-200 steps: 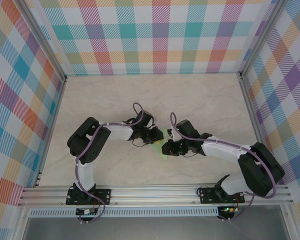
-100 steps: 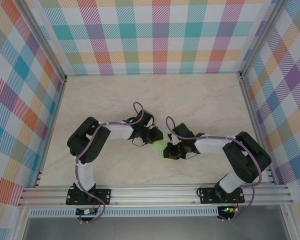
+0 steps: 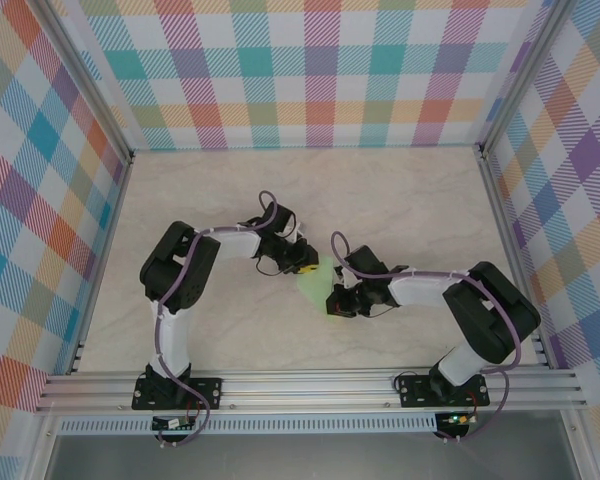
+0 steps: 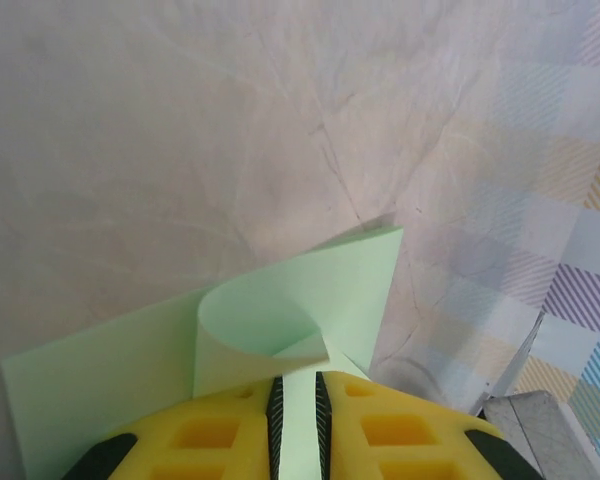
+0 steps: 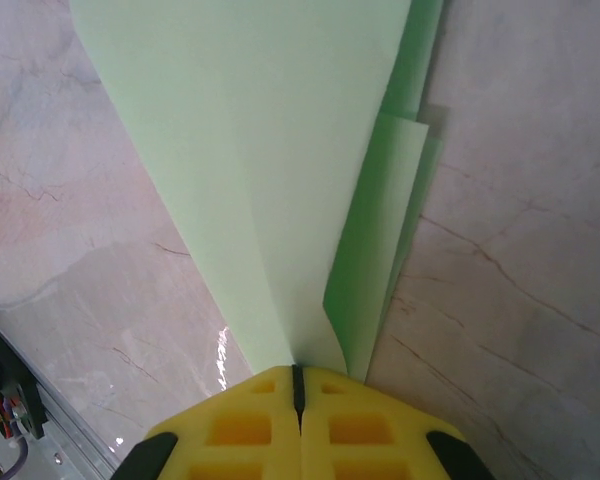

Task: Fold a paper plane with a square sheet of paper (fold left side to right side)
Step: Fourth fold the wing at the center of the table.

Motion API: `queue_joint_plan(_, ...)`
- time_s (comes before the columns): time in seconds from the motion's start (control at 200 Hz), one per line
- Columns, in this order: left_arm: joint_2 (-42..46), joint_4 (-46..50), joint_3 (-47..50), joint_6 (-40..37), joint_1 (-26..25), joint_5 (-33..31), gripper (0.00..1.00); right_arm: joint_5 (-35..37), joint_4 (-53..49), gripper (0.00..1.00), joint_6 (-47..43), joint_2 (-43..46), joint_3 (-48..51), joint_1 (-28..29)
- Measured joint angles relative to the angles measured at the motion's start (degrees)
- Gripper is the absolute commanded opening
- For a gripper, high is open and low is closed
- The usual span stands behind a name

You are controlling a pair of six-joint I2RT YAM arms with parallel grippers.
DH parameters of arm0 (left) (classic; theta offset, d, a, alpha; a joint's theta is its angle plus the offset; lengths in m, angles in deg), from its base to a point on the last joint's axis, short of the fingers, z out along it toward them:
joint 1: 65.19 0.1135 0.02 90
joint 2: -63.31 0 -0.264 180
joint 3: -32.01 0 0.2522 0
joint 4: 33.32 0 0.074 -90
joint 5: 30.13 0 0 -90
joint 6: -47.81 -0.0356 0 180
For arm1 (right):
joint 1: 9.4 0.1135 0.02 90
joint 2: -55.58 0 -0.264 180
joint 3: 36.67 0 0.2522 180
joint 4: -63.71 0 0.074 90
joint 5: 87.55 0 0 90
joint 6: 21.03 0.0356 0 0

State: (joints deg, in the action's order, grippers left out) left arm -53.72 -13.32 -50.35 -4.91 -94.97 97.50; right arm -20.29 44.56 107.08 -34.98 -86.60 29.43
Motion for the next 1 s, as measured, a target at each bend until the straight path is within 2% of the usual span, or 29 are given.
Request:
queue_joint_plan(0.11,-1.7,1.2,-2.8,-1.0,2.3,0.7,0.19,0.0,0.0,0.03,-0.1,0.0,0.0,0.0)
queue_joint_plan(0.325,-2.1,1.2,-4.9,-3.3,8.5,-3.7,0.2,0.0,0.0,0.03,-0.2,0.0,0.0,0.0)
queue_joint_plan(0.415,0.4,0.9,-3.3,-4.1,9.5,-5.5,0.2,0.2,0.0,0.03,-0.2,0.1,0.0,0.0)
queue_joint_plan(0.49,5.7,0.5,0.7,-4.2,9.2,-6.2,0.19,0.2,0.0,0.03,-0.2,0.1,0.0,0.0)
queue_joint_plan(0.595,14.5,-1.5,7.1,-4.3,7.1,-6.8,0.18,0.2,0.0,0.03,-0.2,0.1,0.0,0.0)
queue_joint_plan(0.685,19.4,-4.4,11.8,-3.5,2.6,-6.7,0.16,0.2,0.0,0.03,-0.2,0.0,0.0,0.0)
queue_joint_plan(0.875,19.8,-8.5,17.8,-0.8,-8.3,-6.6,0.16,0.2,-0.2,0.03,-0.2,-0.1,-0.2,0.0)
queue_joint_plan(1.0,18.0,-10.9,18.6,1.0,-11.3,-6.7,0.15,0.2,-0.3,0.03,-0.2,-0.1,-0.3,0.0)
